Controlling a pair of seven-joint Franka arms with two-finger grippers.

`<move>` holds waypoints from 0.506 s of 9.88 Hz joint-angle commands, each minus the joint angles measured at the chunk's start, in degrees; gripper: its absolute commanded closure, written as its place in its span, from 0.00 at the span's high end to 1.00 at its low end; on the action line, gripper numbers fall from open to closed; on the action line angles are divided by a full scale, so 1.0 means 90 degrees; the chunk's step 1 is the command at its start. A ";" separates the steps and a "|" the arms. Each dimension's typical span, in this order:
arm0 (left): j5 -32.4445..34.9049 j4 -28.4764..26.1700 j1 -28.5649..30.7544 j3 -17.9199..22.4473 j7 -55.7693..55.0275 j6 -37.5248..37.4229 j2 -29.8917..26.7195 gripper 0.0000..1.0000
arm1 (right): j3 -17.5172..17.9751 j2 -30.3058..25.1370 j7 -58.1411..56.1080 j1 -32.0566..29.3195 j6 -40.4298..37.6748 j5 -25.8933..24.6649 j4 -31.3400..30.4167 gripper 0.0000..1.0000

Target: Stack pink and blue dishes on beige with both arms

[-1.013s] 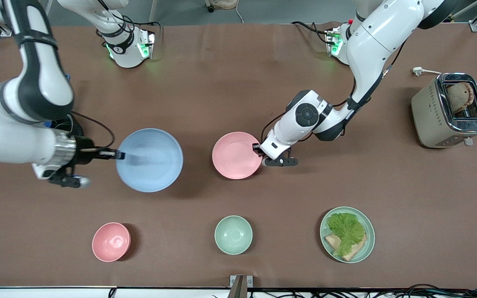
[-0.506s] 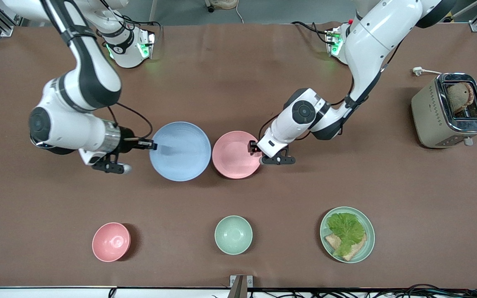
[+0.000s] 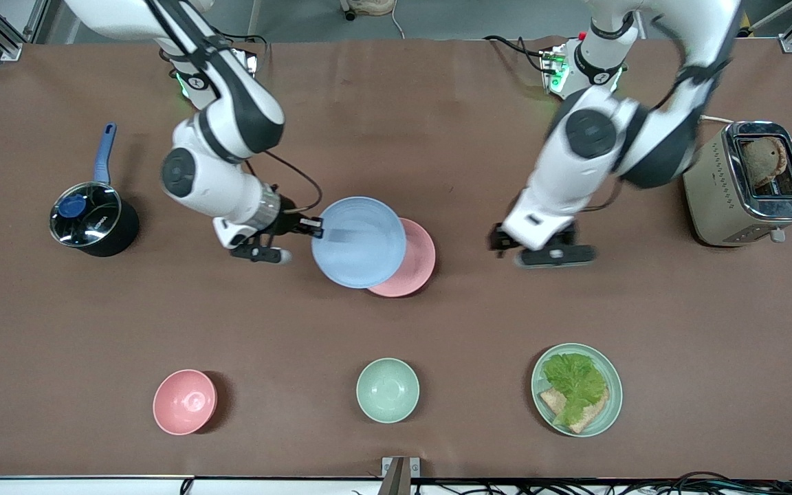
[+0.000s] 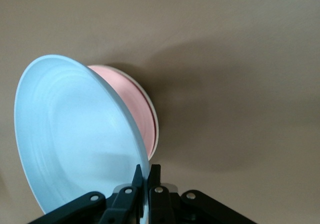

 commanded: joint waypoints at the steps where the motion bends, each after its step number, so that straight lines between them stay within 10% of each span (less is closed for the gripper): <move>1: -0.0010 -0.0229 -0.0044 0.0550 0.0563 -0.0576 -0.0841 1.00 | 0.0032 0.0519 0.0299 0.0320 0.0813 -0.0051 -0.0019 0.02; 5: -0.1093 0.1134 -0.0044 0.1576 0.2155 -0.3102 -0.1634 1.00 | 0.0022 0.1087 0.0310 0.0625 0.1725 -0.0080 -0.0106 0.04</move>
